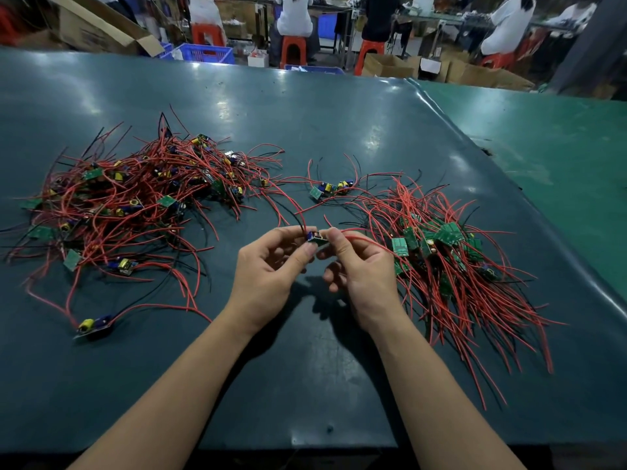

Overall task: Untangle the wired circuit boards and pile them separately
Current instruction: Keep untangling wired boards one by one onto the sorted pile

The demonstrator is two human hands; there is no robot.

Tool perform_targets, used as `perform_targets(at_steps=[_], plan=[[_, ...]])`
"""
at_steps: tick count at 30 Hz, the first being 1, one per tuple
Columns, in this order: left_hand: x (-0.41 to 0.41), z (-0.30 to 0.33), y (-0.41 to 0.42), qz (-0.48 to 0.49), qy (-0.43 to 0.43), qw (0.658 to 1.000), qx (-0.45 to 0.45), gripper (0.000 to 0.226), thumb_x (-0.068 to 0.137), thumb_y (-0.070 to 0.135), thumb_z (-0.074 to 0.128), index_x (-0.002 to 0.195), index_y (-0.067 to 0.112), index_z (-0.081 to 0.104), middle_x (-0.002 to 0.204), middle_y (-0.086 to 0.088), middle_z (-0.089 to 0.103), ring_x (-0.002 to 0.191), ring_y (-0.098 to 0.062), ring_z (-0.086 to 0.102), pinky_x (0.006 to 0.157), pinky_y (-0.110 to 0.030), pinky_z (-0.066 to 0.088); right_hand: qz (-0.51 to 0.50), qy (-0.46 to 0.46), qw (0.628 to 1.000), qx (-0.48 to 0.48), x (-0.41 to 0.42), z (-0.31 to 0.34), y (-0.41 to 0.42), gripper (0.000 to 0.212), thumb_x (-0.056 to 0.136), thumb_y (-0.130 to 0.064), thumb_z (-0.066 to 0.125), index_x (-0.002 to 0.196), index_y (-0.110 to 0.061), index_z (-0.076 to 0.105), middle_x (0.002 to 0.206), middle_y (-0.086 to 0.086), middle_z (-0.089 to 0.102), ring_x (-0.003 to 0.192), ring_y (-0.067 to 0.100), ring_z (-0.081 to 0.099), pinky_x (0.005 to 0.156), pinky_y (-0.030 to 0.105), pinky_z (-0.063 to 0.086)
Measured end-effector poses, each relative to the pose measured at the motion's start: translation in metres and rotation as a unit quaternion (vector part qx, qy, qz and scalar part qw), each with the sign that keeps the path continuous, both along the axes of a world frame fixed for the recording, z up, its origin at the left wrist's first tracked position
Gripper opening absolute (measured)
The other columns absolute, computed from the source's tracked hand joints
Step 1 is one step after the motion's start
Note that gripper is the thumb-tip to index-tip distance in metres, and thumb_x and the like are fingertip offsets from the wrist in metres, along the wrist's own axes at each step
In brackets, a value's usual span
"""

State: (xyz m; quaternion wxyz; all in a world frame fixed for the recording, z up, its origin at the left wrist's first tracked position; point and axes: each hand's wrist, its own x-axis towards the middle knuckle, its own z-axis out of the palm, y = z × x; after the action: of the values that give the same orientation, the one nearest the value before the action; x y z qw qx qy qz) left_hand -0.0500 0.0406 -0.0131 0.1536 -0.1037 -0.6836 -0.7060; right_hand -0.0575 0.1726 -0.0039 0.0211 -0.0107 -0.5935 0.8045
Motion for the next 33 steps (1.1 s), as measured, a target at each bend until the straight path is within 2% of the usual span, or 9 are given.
perform_targets(at_steps=[3,6,10,14,19,23,27,31,33], plan=[[-0.004,-0.003,0.0,-0.027,-0.044,0.998,0.026,0.024,0.088,0.0,0.065,0.104,0.016,0.069,0.086,0.009,0.073,0.079,-0.007,0.067,0.072,-0.018,0.053,-0.027,0.028,0.999,0.014,0.001,0.001,0.001,0.014,0.09,-0.012,0.068,0.084,-0.021,0.078,0.07,-0.002,0.068,0.042,0.009,0.051,0.037,0.017,0.037],[-0.006,-0.005,-0.001,-0.051,-0.1,0.989,0.098,0.027,0.076,0.019,0.071,0.102,0.012,0.069,0.087,0.002,0.074,0.079,-0.011,0.068,0.077,-0.022,0.056,-0.022,0.046,0.999,0.014,0.002,0.002,0.001,0.017,0.088,-0.007,0.069,0.082,-0.02,0.078,0.068,-0.003,0.068,0.047,0.01,0.056,0.038,0.017,0.04],[-0.008,-0.006,-0.003,-0.039,-0.093,0.985,0.143,0.028,0.067,0.013,0.076,0.094,0.01,0.07,0.085,-0.001,0.074,0.081,-0.011,0.068,0.077,-0.019,0.053,0.027,-0.02,0.997,-0.076,0.0,0.003,0.0,0.009,0.088,-0.008,0.067,0.085,-0.013,0.075,0.07,0.0,0.068,0.053,0.01,0.058,0.039,0.018,0.04],[-0.006,-0.005,-0.003,-0.025,-0.044,0.995,0.086,0.029,0.071,-0.008,0.075,0.092,0.009,0.067,0.085,0.002,0.075,0.081,-0.008,0.069,0.077,-0.017,0.052,0.019,-0.084,0.991,-0.1,-0.004,0.0,0.001,0.015,0.09,-0.02,0.067,0.079,-0.01,0.069,0.06,0.0,0.063,0.044,0.007,0.053,0.037,0.016,0.038],[0.0,-0.005,0.001,0.0,0.018,0.999,-0.041,0.025,0.074,-0.013,0.075,0.093,-0.001,0.067,0.089,-0.007,0.071,0.08,-0.006,0.067,0.078,-0.016,0.051,-0.014,-0.033,0.999,-0.012,-0.006,-0.004,0.002,0.013,0.09,-0.014,0.068,0.078,-0.011,0.069,0.057,-0.002,0.058,0.041,0.006,0.049,0.035,0.017,0.038],[0.0,-0.002,0.001,0.002,0.003,1.0,-0.016,0.025,0.072,-0.007,0.079,0.093,0.001,0.069,0.086,-0.004,0.073,0.078,-0.007,0.068,0.075,-0.017,0.051,-0.03,0.015,0.998,0.048,-0.005,-0.004,0.005,0.013,0.094,-0.015,0.063,0.089,-0.013,0.075,0.062,-0.006,0.06,0.044,0.007,0.049,0.036,0.019,0.038],[0.0,-0.001,0.001,0.006,-0.005,1.0,-0.023,0.024,0.071,-0.003,0.082,0.091,0.006,0.071,0.085,-0.001,0.074,0.077,-0.009,0.068,0.075,-0.017,0.051,-0.069,-0.007,0.997,0.032,-0.008,-0.003,0.01,0.018,0.092,-0.009,0.065,0.104,-0.02,0.071,0.067,-0.004,0.063,0.045,0.008,0.051,0.037,0.02,0.039],[0.002,0.001,-0.003,-0.013,-0.027,0.999,0.012,0.023,0.071,-0.007,0.079,0.091,0.003,0.071,0.082,0.0,0.075,0.076,-0.01,0.069,0.073,-0.017,0.052,-0.095,-0.006,0.995,0.035,-0.01,-0.002,0.014,0.012,0.091,-0.005,0.065,0.096,-0.015,0.071,0.07,-0.002,0.062,0.054,0.01,0.057,0.04,0.02,0.043],[0.002,0.002,-0.004,-0.019,-0.037,0.999,0.023,0.024,0.071,-0.008,0.078,0.091,0.001,0.071,0.081,0.0,0.075,0.075,-0.009,0.069,0.072,-0.016,0.052,-0.106,0.005,0.994,0.007,-0.011,-0.001,0.015,0.013,0.092,-0.001,0.062,0.099,-0.012,0.064,0.07,0.002,0.061,0.05,0.009,0.057,0.039,0.02,0.043]])
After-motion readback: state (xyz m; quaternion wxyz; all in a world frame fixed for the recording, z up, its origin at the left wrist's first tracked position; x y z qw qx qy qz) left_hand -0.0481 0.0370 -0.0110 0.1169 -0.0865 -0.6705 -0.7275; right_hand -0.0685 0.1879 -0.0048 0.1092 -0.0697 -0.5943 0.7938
